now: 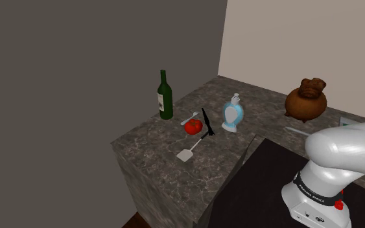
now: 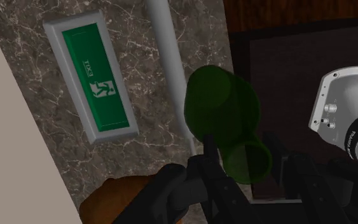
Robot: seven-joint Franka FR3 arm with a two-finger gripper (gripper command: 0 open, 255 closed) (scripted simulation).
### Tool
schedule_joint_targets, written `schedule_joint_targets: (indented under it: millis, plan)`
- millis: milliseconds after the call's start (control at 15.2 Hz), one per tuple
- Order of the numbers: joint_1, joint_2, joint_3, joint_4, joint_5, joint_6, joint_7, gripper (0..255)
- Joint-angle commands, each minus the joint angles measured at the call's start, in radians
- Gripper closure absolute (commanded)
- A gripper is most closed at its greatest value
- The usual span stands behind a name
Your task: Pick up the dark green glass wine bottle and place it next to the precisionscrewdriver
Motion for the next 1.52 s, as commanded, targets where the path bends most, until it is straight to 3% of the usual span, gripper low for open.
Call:
schedule_joint_targets:
  millis: [0,396,726,1056,1254,1452]
  plan:
    - [0.004,0.002,-0.033,0.049,-0.029,-0.015,-0.055,255]
    - [0.033,0.01,-0.138,0.198,-0.111,-0.046,-0.212,255]
    - [0.091,0.028,-0.24,0.359,-0.176,-0.068,-0.35,255]
    - [0.193,0.05,-0.361,0.567,-0.242,-0.094,-0.497,255]
    - [0.3,0.063,-0.459,0.752,-0.292,-0.119,-0.61,255]
    - [0.264,0.037,-0.449,0.684,-0.295,-0.088,-0.59,255]
